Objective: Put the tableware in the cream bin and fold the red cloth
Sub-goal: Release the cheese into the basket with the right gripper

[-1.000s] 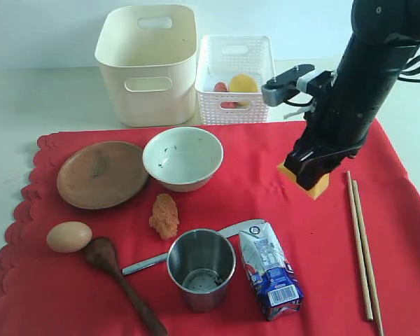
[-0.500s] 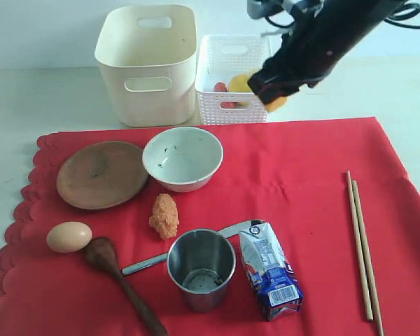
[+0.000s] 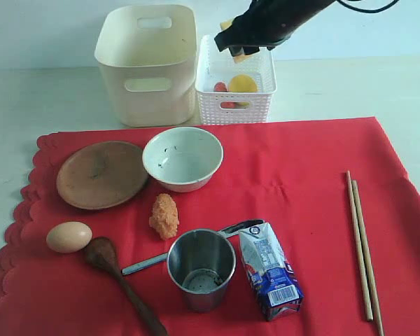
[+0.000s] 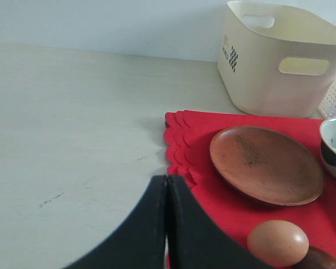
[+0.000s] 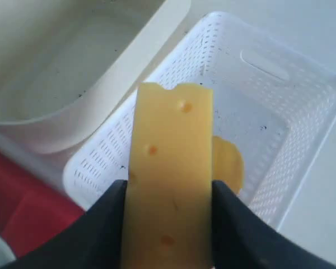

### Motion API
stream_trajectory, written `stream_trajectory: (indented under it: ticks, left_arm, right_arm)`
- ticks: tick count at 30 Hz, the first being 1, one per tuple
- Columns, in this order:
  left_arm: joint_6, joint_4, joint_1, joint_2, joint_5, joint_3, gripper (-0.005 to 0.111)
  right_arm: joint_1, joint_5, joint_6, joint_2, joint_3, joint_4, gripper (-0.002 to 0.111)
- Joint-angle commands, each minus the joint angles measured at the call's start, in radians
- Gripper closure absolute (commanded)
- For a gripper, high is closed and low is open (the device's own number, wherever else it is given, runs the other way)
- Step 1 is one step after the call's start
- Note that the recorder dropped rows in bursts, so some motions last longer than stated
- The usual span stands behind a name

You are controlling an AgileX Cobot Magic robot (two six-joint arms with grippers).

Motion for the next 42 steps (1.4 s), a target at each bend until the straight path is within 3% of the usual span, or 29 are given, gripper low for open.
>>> stream_trajectory:
  ticks: [1, 12, 26, 42]
  left_arm:
    - [-0.006, 0.005, 0.003, -0.004, -0.01, 0.003, 0.107]
    - [-0.005, 0.005, 0.003, -0.004, -0.01, 0.003, 0.107]
    - [-0.002, 0.005, 0.003, -0.004, -0.01, 0.003, 0.107]
    - [-0.004, 0.005, 0.003, -0.004, -0.01, 0.003, 0.107]
  right_arm:
    - [-0.003, -0.034, 0.002, 0.094, -0.09, 0.008, 0.108]
    - [-0.003, -0.091, -0.002, 0.276, -0.242, -0.002, 0.105]
    - [-0.003, -0.036, 0.0, 0.287, -0.269, -0.02, 0.039]
    - [-0.003, 0.315, 0.046, 0.098, -0.269, -0.094, 0.037]
